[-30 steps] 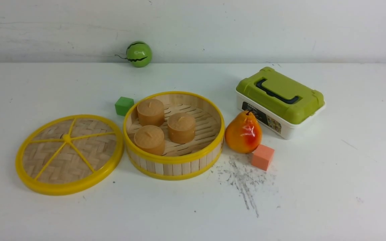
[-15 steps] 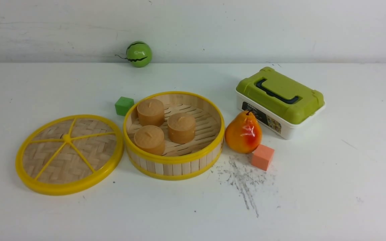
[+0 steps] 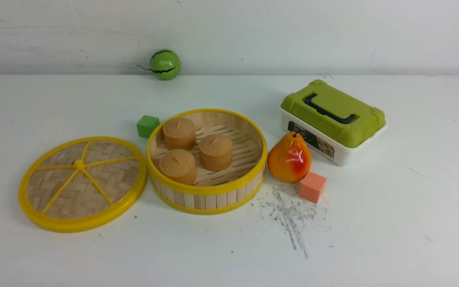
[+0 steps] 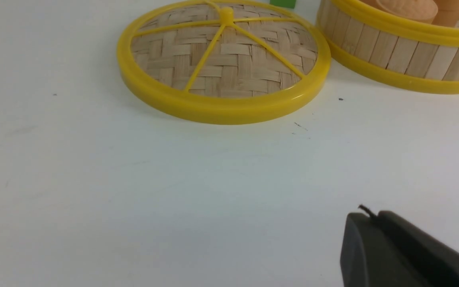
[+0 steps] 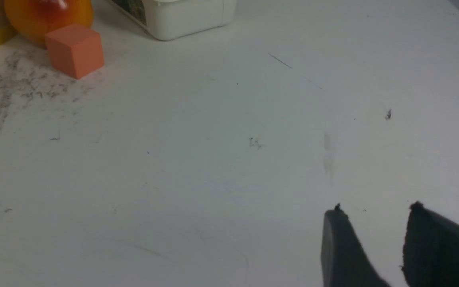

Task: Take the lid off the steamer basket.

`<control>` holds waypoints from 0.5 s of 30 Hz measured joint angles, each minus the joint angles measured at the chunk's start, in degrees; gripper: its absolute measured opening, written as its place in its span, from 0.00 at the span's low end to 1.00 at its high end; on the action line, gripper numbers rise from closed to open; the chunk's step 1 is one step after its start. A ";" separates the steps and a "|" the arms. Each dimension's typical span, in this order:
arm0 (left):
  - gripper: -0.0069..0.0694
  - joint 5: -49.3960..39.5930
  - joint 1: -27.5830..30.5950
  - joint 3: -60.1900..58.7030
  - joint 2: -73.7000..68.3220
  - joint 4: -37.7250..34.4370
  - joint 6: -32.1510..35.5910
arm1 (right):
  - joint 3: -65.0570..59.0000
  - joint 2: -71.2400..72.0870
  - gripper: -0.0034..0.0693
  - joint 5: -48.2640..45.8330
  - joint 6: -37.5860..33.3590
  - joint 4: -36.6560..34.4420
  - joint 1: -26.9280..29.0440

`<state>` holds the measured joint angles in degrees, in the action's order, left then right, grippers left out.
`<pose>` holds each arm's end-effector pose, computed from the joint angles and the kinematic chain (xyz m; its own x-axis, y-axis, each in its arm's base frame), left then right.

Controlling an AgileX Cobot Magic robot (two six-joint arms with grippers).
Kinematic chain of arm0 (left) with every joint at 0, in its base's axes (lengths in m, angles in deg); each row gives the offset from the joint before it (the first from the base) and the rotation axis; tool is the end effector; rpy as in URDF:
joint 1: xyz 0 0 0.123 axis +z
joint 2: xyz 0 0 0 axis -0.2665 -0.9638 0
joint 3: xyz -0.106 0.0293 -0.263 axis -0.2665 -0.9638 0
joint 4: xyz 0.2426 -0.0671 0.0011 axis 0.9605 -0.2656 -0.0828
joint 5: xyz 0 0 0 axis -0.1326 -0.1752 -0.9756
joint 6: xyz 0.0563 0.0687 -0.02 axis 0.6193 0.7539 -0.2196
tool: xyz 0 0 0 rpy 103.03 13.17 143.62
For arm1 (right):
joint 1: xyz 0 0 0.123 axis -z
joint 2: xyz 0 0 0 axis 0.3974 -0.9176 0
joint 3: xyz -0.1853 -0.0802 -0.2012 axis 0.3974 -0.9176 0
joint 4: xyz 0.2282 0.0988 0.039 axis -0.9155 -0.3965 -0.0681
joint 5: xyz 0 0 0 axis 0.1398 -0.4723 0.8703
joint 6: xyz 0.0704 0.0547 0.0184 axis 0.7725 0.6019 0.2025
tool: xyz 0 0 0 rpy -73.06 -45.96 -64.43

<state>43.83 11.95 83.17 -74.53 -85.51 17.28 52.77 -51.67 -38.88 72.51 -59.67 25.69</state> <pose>0.0521 -0.0075 0.1699 -0.3085 -0.0247 -0.9509 0.0925 0.9941 -0.0559 0.0515 -0.0027 0.1728 -0.3032 -0.0401 -0.9521 0.0306 0.9982 -0.0518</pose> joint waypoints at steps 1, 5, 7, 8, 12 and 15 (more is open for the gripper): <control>0.12 0.00 0.00 0.00 0.00 0.00 0.00 | 0.00 0.00 0.38 0.00 0.00 0.00 0.00; 0.12 0.00 0.00 0.00 0.00 0.00 0.00 | 0.00 0.00 0.38 0.00 0.00 0.00 0.00; 0.13 0.00 0.00 0.00 0.00 0.00 0.00 | 0.00 0.00 0.38 0.00 0.00 0.00 0.00; 0.13 0.00 0.00 0.00 0.00 0.00 0.00 | 0.00 0.00 0.38 0.00 0.00 0.00 0.00; 0.13 0.00 0.00 0.00 0.00 0.00 0.00 | 0.00 0.00 0.38 0.00 0.00 0.00 0.00; 0.14 0.00 0.00 0.00 0.00 0.00 0.00 | 0.00 0.00 0.38 0.00 0.00 0.00 0.00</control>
<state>43.83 11.95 83.17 -74.53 -85.51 17.28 52.77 -51.67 -38.88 72.51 -59.67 25.69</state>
